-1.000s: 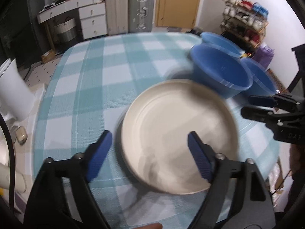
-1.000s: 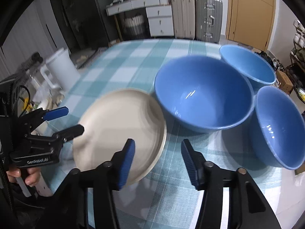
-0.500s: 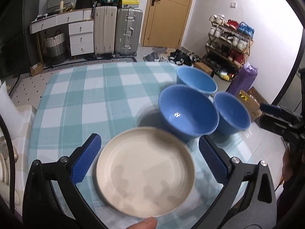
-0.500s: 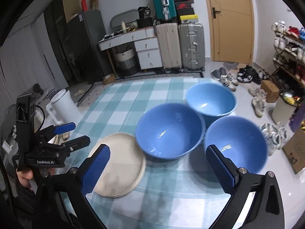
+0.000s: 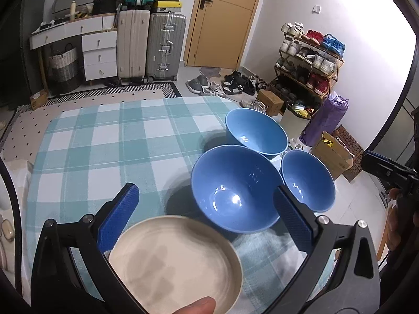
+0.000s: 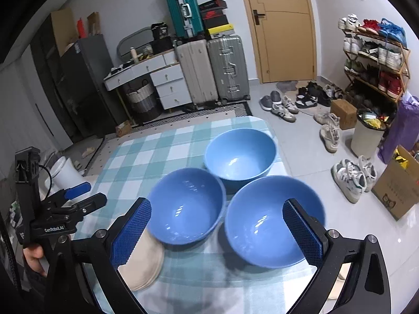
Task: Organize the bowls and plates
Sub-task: 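Move both tools to opposite rims of the large blue bowl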
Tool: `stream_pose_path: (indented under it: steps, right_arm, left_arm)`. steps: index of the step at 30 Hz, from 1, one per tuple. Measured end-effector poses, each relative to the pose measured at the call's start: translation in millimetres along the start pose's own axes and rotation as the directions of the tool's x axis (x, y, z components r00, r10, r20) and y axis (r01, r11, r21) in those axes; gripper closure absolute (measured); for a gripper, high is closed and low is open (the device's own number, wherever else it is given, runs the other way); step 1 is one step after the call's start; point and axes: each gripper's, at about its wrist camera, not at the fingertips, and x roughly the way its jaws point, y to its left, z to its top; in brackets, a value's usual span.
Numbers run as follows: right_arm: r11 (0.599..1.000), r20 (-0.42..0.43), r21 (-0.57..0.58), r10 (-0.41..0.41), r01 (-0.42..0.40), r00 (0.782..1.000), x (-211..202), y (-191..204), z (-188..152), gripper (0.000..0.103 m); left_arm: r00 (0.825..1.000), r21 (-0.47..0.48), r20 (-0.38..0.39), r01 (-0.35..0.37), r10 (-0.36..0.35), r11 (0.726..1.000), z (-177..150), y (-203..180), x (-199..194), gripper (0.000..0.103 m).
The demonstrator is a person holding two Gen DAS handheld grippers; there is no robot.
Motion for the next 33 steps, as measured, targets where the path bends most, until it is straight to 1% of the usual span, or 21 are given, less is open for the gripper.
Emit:
stream_pose_path:
  steps: [9, 15, 19, 24, 33]
  right_arm:
    - [1.000, -0.023, 0.011, -0.018, 0.018, 1.000, 31, -29, 24, 0.001]
    - [0.999, -0.045, 0.040, -0.026, 0.028, 0.999, 58, -50, 36, 0.001]
    - [0.997, -0.070, 0.071, -0.025, 0.030, 0.997, 77, -63, 43, 0.001]
    - [0.994, -0.095, 0.096, -0.048, 0.057, 0.994, 100, -75, 48, 0.001]
    - [0.985, -0.139, 0.150, -0.067, 0.088, 0.988, 140, -98, 56, 0.001]
  left_arm:
    - [0.998, -0.001, -0.055, 0.012, -0.012, 1.000, 34, -11, 59, 0.001]
    - [0.996, 0.015, -0.089, 0.005, -0.003, 1.000, 51, -21, 98, 0.001]
    - [0.994, 0.014, -0.106, -0.002, 0.004, 1.000, 63, -29, 123, 0.001]
    - [0.992, 0.023, -0.126, -0.006, 0.009, 1.000, 77, -38, 152, 0.001]
    - [0.987, -0.001, -0.159, -0.015, 0.015, 1.000, 99, -38, 195, 0.001]
